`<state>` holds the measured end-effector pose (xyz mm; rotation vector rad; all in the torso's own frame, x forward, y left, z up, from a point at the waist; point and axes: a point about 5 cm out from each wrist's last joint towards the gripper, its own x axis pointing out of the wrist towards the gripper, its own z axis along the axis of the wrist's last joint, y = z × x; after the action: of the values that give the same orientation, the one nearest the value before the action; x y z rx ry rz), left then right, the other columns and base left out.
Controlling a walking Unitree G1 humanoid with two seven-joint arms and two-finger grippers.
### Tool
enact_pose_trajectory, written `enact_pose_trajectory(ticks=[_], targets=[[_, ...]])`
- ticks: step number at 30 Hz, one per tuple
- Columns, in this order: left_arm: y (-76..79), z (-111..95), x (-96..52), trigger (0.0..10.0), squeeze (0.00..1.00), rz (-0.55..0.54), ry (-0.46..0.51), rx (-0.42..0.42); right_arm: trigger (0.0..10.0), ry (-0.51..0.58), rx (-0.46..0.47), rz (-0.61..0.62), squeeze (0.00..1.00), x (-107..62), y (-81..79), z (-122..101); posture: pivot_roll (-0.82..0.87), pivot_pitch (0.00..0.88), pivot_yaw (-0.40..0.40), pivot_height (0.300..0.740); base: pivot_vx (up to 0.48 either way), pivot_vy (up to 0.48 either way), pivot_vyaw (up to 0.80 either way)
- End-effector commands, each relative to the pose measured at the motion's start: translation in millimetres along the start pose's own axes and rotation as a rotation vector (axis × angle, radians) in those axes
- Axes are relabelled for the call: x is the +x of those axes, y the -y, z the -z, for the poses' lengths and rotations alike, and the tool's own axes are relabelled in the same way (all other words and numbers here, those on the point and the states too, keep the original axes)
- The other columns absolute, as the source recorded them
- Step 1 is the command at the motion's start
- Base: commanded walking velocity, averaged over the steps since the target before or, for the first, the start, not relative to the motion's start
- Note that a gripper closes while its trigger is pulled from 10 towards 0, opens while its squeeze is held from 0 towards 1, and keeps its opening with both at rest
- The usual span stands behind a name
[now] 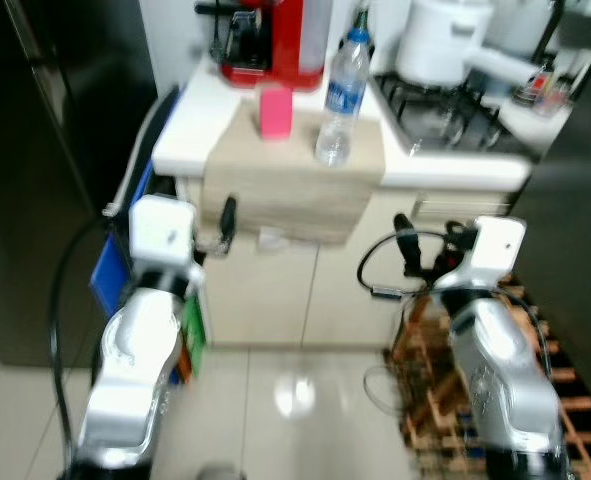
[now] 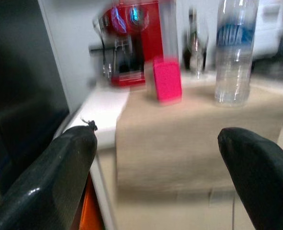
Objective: Restocking fridge
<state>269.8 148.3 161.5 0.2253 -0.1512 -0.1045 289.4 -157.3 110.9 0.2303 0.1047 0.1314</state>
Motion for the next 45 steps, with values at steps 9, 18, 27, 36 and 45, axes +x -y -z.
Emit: enact_pose_trajectory(ticks=[9,18,27,36,45], targets=[[-2.7,0,12.5,10.0,0.0,0.013,-0.013,0.0,10.0,0.066,-0.001,-0.014,0.38,12.0,-14.1,-14,-0.01,0.0,0.004,0.74,0.0,0.0,0.0],[-9.9,-26,29.3,10.0,0.0,-0.048,0.105,-0.063,10.0,0.056,0.02,0.028,0.39,21.0,-12.8,-15,-0.03,0.0,0.011,0.74,0.299,0.0,0.0],[-9.9,-10,37.4,10.0,0.0,-0.111,0.026,-0.131,10.0,0.127,-0.054,-0.024,0.39,37.5,-24.9,-45,-0.03,0.0,-0.001,0.74,0.461,0.0,0.0],[-11.4,-16,42.6,10.0,0.0,-0.133,0.071,-0.14,10.0,0.238,-0.112,-0.093,0.39,48.0,-41.3,-90,-0.02,0.0,-0.016,0.74,0.46,0.0,0.0],[-12.3,-29,46.8,10.0,0.0,-0.145,0.143,-0.135,10.0,0.328,-0.12,-0.137,0.39,42.9,-55.4,-117,-0.02,0.0,-0.018,0.74,0.284,0.0,0.0]])
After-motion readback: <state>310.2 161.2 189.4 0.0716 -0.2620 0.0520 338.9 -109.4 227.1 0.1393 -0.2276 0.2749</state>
